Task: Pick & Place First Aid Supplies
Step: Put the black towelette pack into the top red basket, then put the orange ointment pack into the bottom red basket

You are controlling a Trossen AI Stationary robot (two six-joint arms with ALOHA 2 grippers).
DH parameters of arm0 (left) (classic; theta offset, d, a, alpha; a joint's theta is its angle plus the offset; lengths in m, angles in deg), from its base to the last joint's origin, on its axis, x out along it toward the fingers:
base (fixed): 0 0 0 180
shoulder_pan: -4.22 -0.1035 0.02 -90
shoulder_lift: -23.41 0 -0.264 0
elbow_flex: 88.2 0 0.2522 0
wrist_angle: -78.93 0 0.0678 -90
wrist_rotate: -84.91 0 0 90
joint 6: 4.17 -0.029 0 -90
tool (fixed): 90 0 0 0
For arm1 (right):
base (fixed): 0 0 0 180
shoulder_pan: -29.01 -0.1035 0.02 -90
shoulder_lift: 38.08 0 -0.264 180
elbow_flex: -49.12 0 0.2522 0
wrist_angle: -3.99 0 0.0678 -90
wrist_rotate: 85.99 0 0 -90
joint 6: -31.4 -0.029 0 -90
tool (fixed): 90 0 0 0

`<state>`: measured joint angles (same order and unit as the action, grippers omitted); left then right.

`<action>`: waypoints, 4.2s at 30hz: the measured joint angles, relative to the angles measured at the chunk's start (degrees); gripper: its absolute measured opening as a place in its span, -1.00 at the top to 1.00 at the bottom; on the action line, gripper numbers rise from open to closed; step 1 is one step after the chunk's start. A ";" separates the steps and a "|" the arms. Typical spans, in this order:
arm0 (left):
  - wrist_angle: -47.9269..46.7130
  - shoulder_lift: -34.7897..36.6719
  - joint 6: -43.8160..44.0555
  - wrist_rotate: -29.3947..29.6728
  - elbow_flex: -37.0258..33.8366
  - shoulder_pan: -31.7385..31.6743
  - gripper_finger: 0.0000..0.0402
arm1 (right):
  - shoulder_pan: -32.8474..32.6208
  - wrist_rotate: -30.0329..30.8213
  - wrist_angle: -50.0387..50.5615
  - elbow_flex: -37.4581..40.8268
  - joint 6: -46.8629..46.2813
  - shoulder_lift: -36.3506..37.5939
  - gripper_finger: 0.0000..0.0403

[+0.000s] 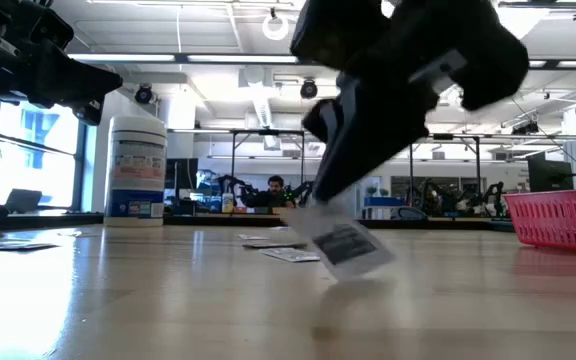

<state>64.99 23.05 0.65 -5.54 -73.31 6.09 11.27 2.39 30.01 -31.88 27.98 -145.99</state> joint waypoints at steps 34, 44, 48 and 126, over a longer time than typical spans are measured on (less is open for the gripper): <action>0.00 -0.01 0.01 0.00 -0.01 0.00 1.00 | -4.21 -1.53 0.71 -0.07 -3.73 -5.26 0.47; 0.00 0.00 0.00 -0.02 0.00 0.01 1.00 | -4.34 -1.65 -1.84 -0.07 -4.22 -5.26 0.46; 0.00 0.00 -0.01 0.00 0.00 0.01 1.00 | -3.98 -1.78 -2.20 -0.07 -2.82 -5.25 0.46; 0.00 -0.02 0.00 -0.02 0.00 0.00 1.00 | -3.26 13.96 53.25 28.74 -46.73 49.76 0.68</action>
<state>64.99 23.03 0.65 -5.56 -73.31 6.09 8.01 16.35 83.26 -3.15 -18.75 -96.24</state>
